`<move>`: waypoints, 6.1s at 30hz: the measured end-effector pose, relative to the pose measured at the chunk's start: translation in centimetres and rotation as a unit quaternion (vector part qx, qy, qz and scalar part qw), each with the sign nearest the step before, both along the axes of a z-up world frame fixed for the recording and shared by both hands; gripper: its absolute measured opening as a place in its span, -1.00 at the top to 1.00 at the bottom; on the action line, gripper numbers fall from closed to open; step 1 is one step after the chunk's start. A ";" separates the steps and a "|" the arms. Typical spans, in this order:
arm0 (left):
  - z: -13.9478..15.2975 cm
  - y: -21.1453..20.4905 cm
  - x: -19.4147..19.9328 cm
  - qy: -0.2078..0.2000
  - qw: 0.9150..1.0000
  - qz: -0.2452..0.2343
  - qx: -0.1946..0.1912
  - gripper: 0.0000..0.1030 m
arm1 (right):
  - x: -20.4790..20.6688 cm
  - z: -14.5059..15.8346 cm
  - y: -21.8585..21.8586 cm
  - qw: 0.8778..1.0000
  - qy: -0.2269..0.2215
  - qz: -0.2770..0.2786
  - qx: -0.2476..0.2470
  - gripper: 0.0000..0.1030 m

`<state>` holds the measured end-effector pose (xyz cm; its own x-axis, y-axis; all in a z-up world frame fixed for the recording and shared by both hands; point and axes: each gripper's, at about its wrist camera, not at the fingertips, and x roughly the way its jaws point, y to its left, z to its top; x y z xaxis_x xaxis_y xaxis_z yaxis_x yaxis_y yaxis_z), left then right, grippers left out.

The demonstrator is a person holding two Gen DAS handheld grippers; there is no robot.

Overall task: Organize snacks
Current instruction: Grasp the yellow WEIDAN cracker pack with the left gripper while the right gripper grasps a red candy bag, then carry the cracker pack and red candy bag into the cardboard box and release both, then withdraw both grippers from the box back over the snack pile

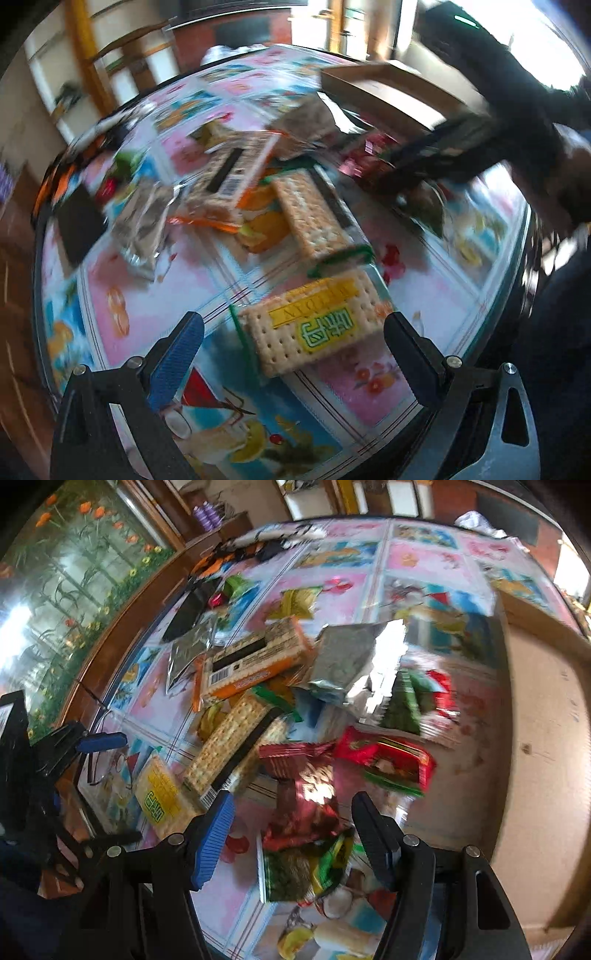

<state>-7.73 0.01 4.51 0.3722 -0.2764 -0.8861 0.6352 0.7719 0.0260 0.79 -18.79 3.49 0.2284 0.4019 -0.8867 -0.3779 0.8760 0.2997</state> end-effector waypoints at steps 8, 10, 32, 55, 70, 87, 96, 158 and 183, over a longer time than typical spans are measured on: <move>-1.0 -1.0 0.7 -0.016 0.998 -0.052 0.032 -0.90 | 1.7 -1.5 1.7 0.999 0.011 -0.004 -0.040 0.27; -1.2 -1.4 1.0 -0.022 0.997 -0.064 0.039 -0.90 | 1.8 -1.4 1.8 0.999 0.010 -0.005 -0.040 0.29; -1.9 -2.8 1.1 -0.022 0.992 -0.114 0.054 -0.72 | -0.7 1.7 0.1 0.999 -0.016 -0.038 0.034 0.32; -0.6 -2.8 -0.6 0.001 0.993 -0.112 0.025 -0.68 | -1.2 2.4 -1.6 0.997 -0.017 -0.059 0.054 0.32; -2.9 -3.9 0.0 0.017 0.998 -0.062 0.002 -0.04 | -1.7 2.9 -2.8 0.995 -0.024 -0.075 0.060 0.32; 2.9 -4.0 1.2 -0.002 0.994 0.028 -0.109 0.12 | -1.8 3.7 -4.5 0.992 -0.034 -0.093 0.082 0.32; 5.9 -8.5 4.6 -0.014 0.988 0.029 -0.148 0.12 | -1.6 4.7 -8.9 0.985 -0.041 -0.139 0.096 0.32; 0.5 -29.8 19.7 -0.012 0.994 0.082 -0.065 -0.06 | 12.8 3.1 -27.2 0.962 -0.002 -0.264 0.071 0.22; 10.1 -12.7 9.4 -0.210 0.945 0.248 0.033 -0.29 | 0.8 9.2 -13.9 0.973 -0.076 -0.167 0.137 -0.09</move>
<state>1.70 -12.69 14.62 0.7644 0.0751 -0.6404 0.1178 0.9602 0.2532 1.61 -32.72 12.66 0.5067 0.5000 -0.7023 -0.1435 0.8522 0.5032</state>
